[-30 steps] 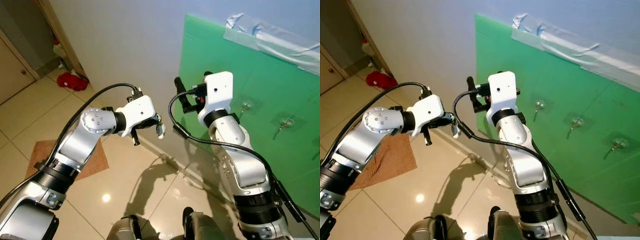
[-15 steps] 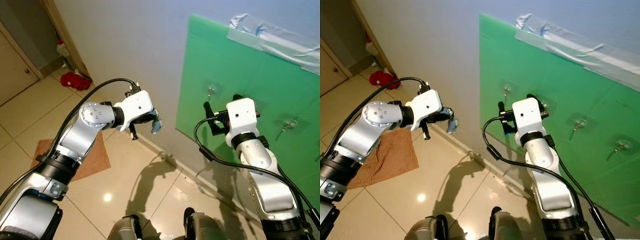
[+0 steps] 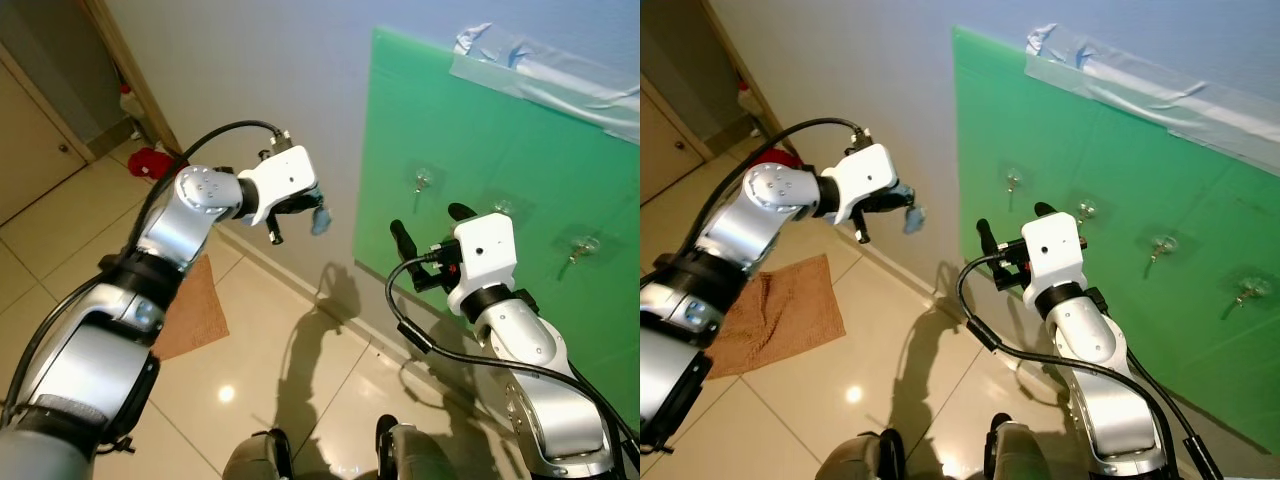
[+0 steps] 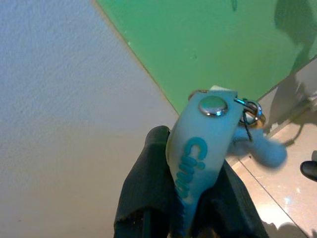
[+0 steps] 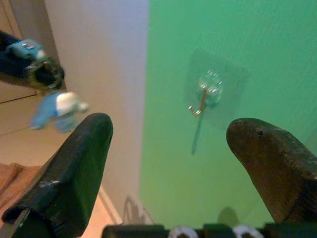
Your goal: Hang keys on a hook
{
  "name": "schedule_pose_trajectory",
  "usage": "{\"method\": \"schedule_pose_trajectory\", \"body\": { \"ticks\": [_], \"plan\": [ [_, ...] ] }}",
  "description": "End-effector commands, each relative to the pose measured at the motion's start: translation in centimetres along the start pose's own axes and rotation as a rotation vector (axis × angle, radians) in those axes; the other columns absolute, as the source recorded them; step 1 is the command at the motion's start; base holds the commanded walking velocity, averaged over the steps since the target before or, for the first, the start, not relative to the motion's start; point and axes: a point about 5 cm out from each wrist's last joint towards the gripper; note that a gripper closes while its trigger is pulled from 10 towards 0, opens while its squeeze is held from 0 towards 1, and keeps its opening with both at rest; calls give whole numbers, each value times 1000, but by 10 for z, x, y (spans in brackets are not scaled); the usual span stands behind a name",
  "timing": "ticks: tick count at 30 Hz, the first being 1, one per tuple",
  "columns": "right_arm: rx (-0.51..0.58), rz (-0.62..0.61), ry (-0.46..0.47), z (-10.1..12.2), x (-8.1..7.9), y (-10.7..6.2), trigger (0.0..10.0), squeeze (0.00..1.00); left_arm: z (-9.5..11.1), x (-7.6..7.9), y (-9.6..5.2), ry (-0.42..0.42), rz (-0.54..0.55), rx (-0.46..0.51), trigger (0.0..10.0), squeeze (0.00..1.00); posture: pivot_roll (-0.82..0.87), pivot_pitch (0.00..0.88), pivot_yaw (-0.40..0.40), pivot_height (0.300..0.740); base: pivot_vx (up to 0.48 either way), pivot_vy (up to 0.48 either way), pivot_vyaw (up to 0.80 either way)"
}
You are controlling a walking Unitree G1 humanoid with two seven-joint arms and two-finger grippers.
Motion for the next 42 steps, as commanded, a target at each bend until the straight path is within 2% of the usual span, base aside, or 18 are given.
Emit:
{"method": "schedule_pose_trajectory", "body": {
  "ticks": [1, 7, 10, 15, 16, 20, 28, 31, 36, 38, 39, 40, 41, 42],
  "plan": [
    [2, 31, 23, 2, -5, -3, 10000, 0, 5, -7, 0, 15, 17, -3, 0, 0, -161, 183, 124, 740, 0, 0, 0],
    [-17, 61, 44, 1, -13, -13, 10000, 0, 15, 1, 16, 13, -35, 31, 0, 0, -191, 194, 139, 740, 0, 0, 0],
    [-23, 67, 46, 0, -14, -15, 10000, 0, 15, 1, 18, 13, -38, 31, 0, 0, -195, 195, 141, 740, 0, 0, 0],
    [-90, 74, 31, -13, -12, -36, 10000, 0, 20, 2, 26, 20, -32, 39, 0, 0, -225, 198, 144, 740, 0, 0, 0],
    [-90, 74, 31, -13, -12, -36, 10000, 0, 20, 2, 26, 20, -32, 39, 0, 0, -225, 198, 144, 740, 0, 0, 0],
    [-122, 105, 40, -18, -19, -48, 10000, 0, 28, 2, 31, 39, -24, 39, 0, 0, -249, 204, 152, 740, 0, 0, 0],
    [-124, 109, 52, -18, -21, -52, 10000, 0, 35, 1, 36, 35, -18, 44, 0, 0, -270, 209, 165, 740, 0, 0, 0],
    [-122, 75, 56, -18, -21, -52, 10000, 0, 42, 2, 39, 12, -10, 79, 0, 0, -286, 205, 178, 740, 0, 0, 0],
    [-110, 8, 64, -18, -15, -45, 10000, 0, 43, -2, 33, -105, 35, 208, 0, 0, -286, 188, 187, 740, 0, 0, 0],
    [-118, -10, 68, -19, -13, -41, 10000, 0, 44, -2, 29, -190, 37, 287, 0, 0, -281, 180, 185, 740, 0, 0, 0],
    [-102, -31, 81, -17, -10, -38, 10000, 0, 45, 0, 24, -275, 34, 382, 0, 0, -274, 173, 181, 740, 0, 0, -625],
    [-102, -31, 81, -17, -10, -38, 10000, 0, 45, 0, 24, -275, 34, 382, 0, 0, -274, 173, 181, 740, 0, 0, -625],
    [-98, -38, 82, -17, -8, -37, 10000, 0, 47, 3, 21, -323, 32, 431, 0, 0, -259, 164, 173, 740, 0, 0, -613],
    [-93, -42, 77, -18, -6, -34, 10000, 0, 48, 13, 13, -367, 20, 502, 0, 0, -245, 159, 166, 740, 0, 0, -569]
  ]
}}
Point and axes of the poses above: a point about 5 cm out from each wrist's last joint towards the gripper, its own y axis pointing out of the wrist towards the gripper, its own z axis along the axis of the wrist's last joint, x = y × z, and after that the axes turned 3 degrees about -y, right-handed
